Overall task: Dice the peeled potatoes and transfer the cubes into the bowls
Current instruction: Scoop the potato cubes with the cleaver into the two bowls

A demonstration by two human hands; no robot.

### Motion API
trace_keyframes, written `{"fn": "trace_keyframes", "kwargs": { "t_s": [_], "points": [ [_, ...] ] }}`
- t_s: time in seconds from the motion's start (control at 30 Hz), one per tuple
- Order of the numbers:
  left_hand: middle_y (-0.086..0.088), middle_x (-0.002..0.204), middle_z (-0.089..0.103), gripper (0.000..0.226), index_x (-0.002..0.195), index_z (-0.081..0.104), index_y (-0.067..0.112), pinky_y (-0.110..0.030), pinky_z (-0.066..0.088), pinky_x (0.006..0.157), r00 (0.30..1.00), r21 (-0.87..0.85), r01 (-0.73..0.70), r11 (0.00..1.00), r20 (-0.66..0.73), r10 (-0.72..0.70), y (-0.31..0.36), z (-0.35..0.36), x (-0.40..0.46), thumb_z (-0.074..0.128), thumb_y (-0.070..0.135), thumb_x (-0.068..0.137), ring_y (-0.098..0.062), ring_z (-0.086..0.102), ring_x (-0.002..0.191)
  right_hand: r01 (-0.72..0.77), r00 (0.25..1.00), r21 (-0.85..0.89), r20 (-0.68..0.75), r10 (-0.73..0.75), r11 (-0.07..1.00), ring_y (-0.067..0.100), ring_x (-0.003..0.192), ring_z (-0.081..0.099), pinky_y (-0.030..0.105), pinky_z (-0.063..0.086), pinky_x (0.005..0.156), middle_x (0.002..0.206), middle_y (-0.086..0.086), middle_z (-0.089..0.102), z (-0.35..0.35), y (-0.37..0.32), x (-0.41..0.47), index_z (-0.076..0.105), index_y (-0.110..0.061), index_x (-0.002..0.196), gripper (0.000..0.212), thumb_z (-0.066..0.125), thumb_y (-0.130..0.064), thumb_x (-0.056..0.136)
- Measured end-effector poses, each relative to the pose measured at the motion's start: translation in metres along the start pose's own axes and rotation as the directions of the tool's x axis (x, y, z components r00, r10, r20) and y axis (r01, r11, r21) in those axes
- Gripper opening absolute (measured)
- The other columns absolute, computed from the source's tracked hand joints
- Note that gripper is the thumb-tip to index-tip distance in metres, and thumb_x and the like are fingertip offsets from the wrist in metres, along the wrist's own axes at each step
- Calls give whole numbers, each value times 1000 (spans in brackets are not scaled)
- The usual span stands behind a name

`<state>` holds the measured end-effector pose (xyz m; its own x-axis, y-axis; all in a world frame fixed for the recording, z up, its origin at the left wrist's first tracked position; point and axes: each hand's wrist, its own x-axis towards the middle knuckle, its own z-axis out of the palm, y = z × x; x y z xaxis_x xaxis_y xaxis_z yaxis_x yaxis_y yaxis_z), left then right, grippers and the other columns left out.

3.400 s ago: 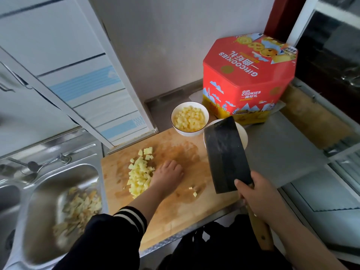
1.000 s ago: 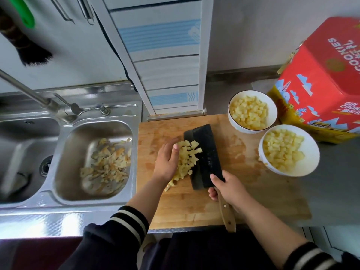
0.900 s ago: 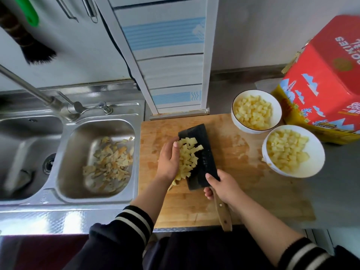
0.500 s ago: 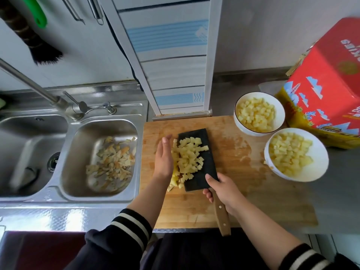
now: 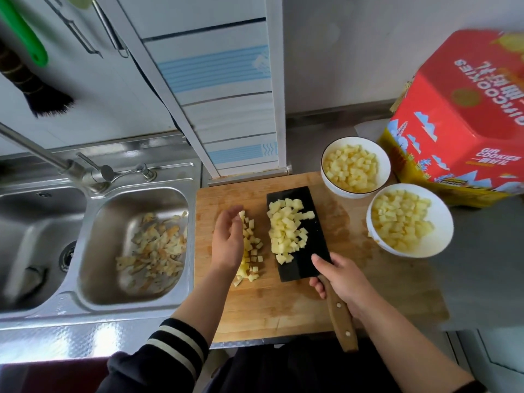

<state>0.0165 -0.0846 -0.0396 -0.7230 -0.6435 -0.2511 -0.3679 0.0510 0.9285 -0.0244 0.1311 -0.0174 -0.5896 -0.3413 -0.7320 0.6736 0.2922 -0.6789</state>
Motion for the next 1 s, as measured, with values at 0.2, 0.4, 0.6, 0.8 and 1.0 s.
{"fn": "trace_keyframes", "kwargs": {
  "t_s": [0.2, 0.4, 0.6, 0.8, 1.0],
  "points": [
    [8, 110, 64, 27, 110, 63, 13, -8, 40, 87, 986, -100, -118, 988, -126, 105, 31, 0, 4, 41, 4, 98, 2, 57, 106, 40, 999, 20, 22, -41, 999, 15, 54, 56, 26, 47, 51, 65, 9, 65, 2, -16, -21, 61, -6, 104, 25, 56, -30, 97],
    [16, 111, 63, 25, 115, 61, 17, -13, 39, 94, 969, -80, -247, 966, -14, 246, 61, 13, 8, 40, 18, 101, 2, 55, 112, 99, 994, 41, -55, -96, 994, 13, 52, 56, 24, 47, 50, 62, 8, 65, -17, -38, -42, 62, -9, 100, 23, 56, -30, 97],
    [17, 119, 58, 34, 121, 56, 24, -2, 33, 90, 869, 37, -457, 889, 234, 437, 83, 53, 3, 33, 38, 101, 7, 49, 114, 132, 976, 163, -192, -99, 978, 15, 50, 54, 24, 46, 47, 62, 11, 63, -54, -42, -59, 62, -8, 102, 22, 58, -28, 95],
    [18, 129, 54, 42, 126, 57, 28, -9, 30, 100, 856, -37, -367, 930, 379, 352, 85, 101, 0, 28, 45, 101, 10, 43, 123, 189, 933, 253, -349, -92, 949, 17, 53, 54, 28, 46, 50, 64, 11, 62, -72, -18, -76, 61, -9, 101, 19, 54, -27, 98],
    [24, 126, 51, 36, 124, 57, 27, -5, 30, 98, 772, -49, -442, 896, 489, 407, 93, 129, 0, 30, 37, 104, 12, 42, 122, 266, 861, 391, -508, -35, 881, 17, 50, 53, 31, 45, 51, 63, 12, 62, -68, 9, -85, 62, -7, 93, 21, 54, -27, 98]
  ]
}}
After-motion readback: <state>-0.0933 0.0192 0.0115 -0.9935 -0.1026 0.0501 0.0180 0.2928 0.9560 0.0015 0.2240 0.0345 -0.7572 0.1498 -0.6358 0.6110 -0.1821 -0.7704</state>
